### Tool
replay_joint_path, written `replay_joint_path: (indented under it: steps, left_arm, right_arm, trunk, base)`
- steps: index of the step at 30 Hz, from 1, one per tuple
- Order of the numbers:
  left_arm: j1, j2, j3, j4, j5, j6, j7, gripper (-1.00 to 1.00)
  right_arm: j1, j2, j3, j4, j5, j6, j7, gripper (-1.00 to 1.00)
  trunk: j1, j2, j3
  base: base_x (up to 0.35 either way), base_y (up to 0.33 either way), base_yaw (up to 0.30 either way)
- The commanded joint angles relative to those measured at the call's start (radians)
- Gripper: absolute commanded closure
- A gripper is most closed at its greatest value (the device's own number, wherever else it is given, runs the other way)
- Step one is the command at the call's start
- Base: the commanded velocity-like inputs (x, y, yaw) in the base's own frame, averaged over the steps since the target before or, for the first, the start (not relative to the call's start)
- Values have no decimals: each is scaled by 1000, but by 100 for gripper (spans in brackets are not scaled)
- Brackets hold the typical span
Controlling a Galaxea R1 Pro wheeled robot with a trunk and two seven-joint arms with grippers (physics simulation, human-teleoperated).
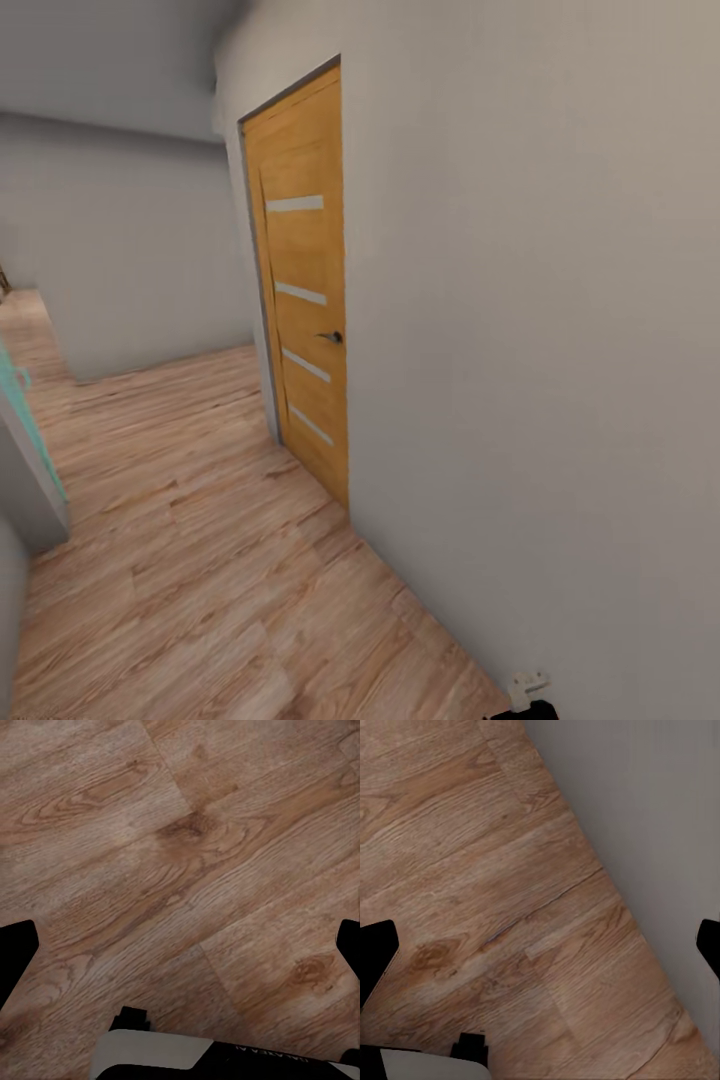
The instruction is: Move the two storage containers from the living room to the garage. In the garage, place one container on the floor and stack the other container on top of it (either order is fine).
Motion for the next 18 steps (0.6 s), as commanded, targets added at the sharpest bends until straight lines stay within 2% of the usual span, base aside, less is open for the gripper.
replay_joint_path:
  steps: [1,18]
  left_arm:
    - [-1,0,0,1,3,-4,2,-100]
    - [-1,0,-1,1,3,-5,4,-100]
  right_arm:
    - [-2,0,7,3,5,-5,-3,-100]
    - [-2,0,7,3,5,-5,-3,-100]
  trunk:
    - [1,-2,-2]
    - [1,-2,-2]
  base:
    - [328,0,296]
    - [328,0,296]
